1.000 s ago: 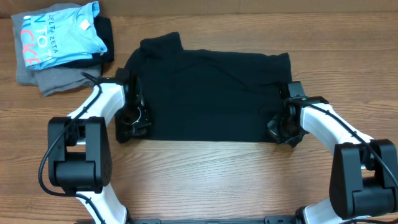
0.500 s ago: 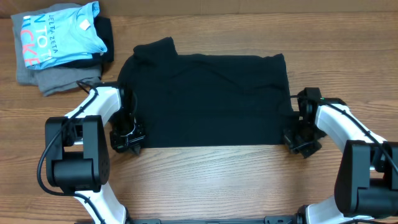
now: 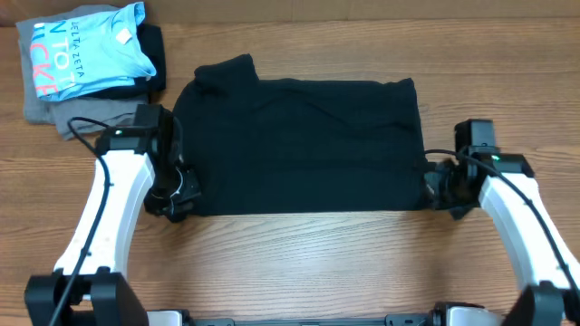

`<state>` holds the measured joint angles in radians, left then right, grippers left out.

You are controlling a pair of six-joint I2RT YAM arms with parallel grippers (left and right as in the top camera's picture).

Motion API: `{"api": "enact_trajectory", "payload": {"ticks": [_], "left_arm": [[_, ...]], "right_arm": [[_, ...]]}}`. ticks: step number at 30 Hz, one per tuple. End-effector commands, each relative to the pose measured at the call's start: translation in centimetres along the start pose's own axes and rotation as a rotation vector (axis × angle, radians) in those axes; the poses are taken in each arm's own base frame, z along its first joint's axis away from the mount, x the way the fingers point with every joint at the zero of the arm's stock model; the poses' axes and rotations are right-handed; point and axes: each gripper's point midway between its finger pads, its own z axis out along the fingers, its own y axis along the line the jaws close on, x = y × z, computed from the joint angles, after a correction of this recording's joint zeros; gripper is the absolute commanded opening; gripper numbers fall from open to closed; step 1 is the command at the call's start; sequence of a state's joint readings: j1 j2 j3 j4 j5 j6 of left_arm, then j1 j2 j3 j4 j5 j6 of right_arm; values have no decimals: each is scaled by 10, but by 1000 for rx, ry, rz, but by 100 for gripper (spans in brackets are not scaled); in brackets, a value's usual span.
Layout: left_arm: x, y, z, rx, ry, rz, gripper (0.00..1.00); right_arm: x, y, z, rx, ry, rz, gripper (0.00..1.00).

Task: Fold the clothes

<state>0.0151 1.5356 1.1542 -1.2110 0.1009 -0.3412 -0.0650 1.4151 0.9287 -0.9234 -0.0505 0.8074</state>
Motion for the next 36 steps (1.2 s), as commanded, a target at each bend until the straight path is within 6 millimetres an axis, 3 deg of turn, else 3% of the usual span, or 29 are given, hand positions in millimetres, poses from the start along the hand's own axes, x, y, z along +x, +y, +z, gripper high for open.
{"api": "enact_trajectory", "payload": {"ticks": [1,3,6,13,21,27,36], "left_arm": [[-16,-11,3,58,-44,13,16],[-23,-26,7,130,-50,47,19],[-24,-41,19,206,-2,64,13],[-24,-36,60,167,113,73,4],[-24,-6,98,0,190,37,4],[-21,2,105,-41,187,18,4],[24,20,120,-91,314,-52,4]], "right_arm": [[-2,29,-7,-134,10,-100,4],[-5,32,-1,-138,10,-101,4],[-3,31,16,-113,49,-95,4],[5,18,51,-21,137,-78,4],[11,3,70,49,171,-54,4],[22,-12,83,87,195,-2,4],[34,-50,77,273,196,163,4]]}}
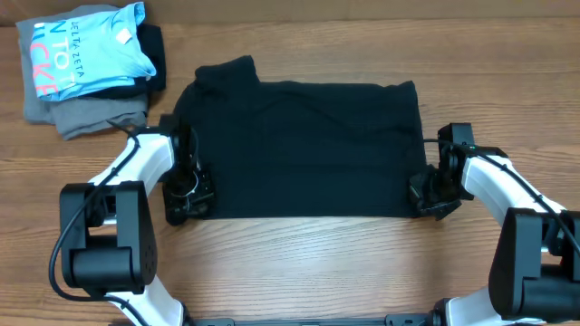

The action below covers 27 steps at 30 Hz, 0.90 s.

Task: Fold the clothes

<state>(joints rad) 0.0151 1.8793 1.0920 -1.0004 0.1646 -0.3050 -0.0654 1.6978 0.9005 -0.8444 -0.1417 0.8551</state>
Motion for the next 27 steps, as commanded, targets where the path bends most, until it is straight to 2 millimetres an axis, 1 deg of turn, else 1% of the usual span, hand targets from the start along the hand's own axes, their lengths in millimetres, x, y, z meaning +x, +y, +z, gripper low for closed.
{"api": "enact_trajectory", "payload": {"ticks": [1,2,6,9,10,12,14,18,19,20,21,23,24,26,27], "left_arm": [[33,25,27,-86,120,-75,4],[39,28,30,-92,140,-79,4],[53,32,33,-101,174,-102,4],[63,35,30,-101,170,-120,5],[70,34,23,-88,152,-125,4],[77,29,12,-46,124,-124,5],[82,25,-1,-8,76,-127,4],[84,19,-37,50,-79,-124,4],[84,18,-46,65,-120,-116,8],[83,16,-55,82,-167,-106,18],[82,15,-62,93,-202,-100,31],[77,11,-79,123,-284,-85,56],[74,8,-88,137,-320,-78,61],[70,4,-101,154,-362,-70,63],[67,2,-110,163,-379,-66,66]], "right_arm": [[4,-36,11,144,-14,108,4],[7,-39,10,158,-4,118,4],[13,-49,7,201,10,175,4],[17,-56,-3,219,-3,214,4],[17,-59,-14,216,-30,228,4],[17,-62,-27,201,-64,242,4],[17,-58,-43,147,-100,235,4],[14,-48,-75,11,-188,187,4],[12,-42,-85,-31,-217,144,4],[10,-35,-95,-74,-246,83,4],[8,-28,-105,-113,-271,28,4],[8,-17,-124,-180,-304,-46,15],[8,-11,-134,-209,-319,-74,20],[7,-2,-149,-250,-344,-113,30],[6,1,-155,-262,-355,-121,38]]}}
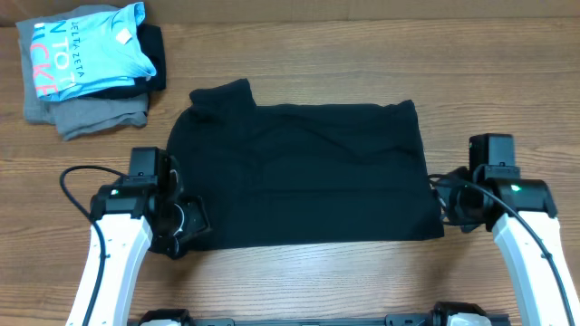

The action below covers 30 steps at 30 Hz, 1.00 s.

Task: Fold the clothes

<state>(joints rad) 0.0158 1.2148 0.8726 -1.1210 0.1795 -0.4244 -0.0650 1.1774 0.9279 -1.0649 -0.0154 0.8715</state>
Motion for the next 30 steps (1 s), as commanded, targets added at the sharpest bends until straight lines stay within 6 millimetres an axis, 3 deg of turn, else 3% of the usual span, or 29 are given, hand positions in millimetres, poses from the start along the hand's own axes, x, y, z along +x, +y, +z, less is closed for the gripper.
{"api": "enact_trajectory", "payload": {"ticks": [1,2,5,7,8,13,17,21,24,30], "left_arm": [[-23,-14,-29,46,-98,1,72],[-26,-18,-35,55,-110,4,75],[-42,-29,-58,81,-173,29,84],[-54,-38,-76,106,-229,48,98],[-61,-44,-87,119,-263,67,100],[-90,-65,-128,165,-405,159,100],[-116,-83,-138,184,-481,239,100],[-151,-103,-122,177,-509,345,100],[-182,-114,-95,162,-522,406,100],[-228,-105,-29,57,-497,383,95]], "right_arm": [[-17,28,-31,-108,-69,-109,48],[-20,33,-35,-125,-79,-123,57],[-27,55,-51,-206,-112,-188,100],[-29,70,-63,-273,-122,-244,100],[-31,76,-69,-299,-130,-261,100],[-44,100,-94,-377,-206,-337,100],[-60,122,-97,-404,-254,-401,100],[-75,142,-73,-364,-228,-477,100],[-81,151,-41,-312,-161,-507,100],[-86,149,30,-203,-58,-500,100]]}}
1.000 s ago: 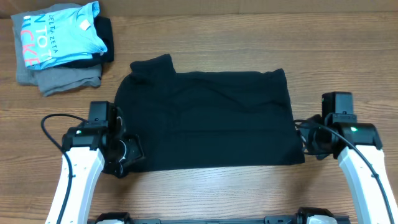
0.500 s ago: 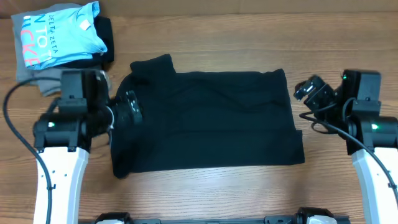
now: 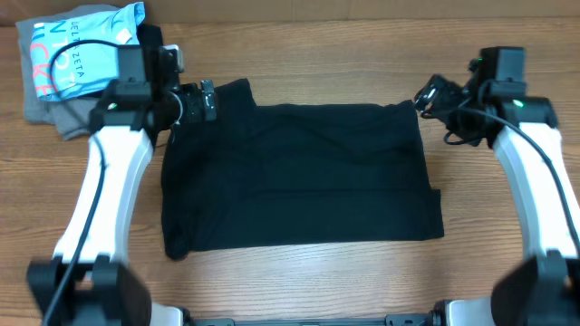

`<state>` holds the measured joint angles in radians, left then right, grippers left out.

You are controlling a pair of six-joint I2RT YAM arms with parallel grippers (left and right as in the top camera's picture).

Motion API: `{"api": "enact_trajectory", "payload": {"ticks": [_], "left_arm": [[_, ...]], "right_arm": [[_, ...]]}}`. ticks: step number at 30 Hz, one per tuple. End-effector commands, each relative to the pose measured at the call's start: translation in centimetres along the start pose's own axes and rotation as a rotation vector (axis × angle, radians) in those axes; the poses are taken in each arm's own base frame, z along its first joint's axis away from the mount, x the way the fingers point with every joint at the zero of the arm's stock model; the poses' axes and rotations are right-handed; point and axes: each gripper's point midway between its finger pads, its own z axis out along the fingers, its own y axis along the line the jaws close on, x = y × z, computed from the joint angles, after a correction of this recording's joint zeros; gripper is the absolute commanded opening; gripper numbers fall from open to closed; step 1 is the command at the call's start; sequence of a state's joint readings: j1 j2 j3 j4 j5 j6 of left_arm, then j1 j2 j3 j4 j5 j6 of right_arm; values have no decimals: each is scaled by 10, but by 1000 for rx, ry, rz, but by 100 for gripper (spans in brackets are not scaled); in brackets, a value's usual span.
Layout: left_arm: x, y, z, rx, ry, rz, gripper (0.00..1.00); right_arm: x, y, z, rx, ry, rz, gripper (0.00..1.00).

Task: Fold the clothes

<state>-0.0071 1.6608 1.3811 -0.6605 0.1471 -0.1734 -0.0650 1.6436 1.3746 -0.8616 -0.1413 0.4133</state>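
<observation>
A black shirt (image 3: 299,177) lies spread flat across the middle of the wooden table (image 3: 299,281), with a sleeve stub at its far left. My left gripper (image 3: 207,100) is at the shirt's far left corner, by that sleeve, and its fingers look spread. At the far right corner is my right gripper (image 3: 426,93), also looking open, just above the cloth's edge. Neither holds any cloth that I can see. The shirt's near corners lie free on the table.
A stack of folded clothes (image 3: 82,63), light blue on top over grey and black, sits at the far left corner, right behind my left arm. Bare wood runs along the near edge in front of the shirt.
Both grippers have left the shirt's near corners and now sit at its far corners. The shirt lies where it was, its near edge free.
Both grippers stood at the shirt's near corners, left and right. At the last earlier moment the shirt lay closer to the front edge, grippers still on those corners. Now the near corners are released and the grippers are at the far corners.
</observation>
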Motion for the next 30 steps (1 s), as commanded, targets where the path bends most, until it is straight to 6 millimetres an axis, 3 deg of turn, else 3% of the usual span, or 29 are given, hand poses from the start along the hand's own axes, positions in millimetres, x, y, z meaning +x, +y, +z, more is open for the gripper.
{"api": "enact_trajectory", "payload": {"ticks": [1,6,10,16,23,30], "left_arm": [[1,14,32,-63,20,46,95],[-7,22,67,-88,-11,77,94],[-23,23,83,-85,-79,151,89],[-38,18,110,-45,-114,186,89],[-36,20,162,-21,2,178,91],[-19,17,180,25,104,203,86]], "right_arm": [[-7,-4,22,19,15,-24,100],[-11,-6,49,22,22,-21,100],[-19,-3,55,6,-8,7,100],[-26,1,55,-12,-37,2,100],[-21,-3,56,3,-17,1,100],[-18,-4,56,7,-7,3,100]]}}
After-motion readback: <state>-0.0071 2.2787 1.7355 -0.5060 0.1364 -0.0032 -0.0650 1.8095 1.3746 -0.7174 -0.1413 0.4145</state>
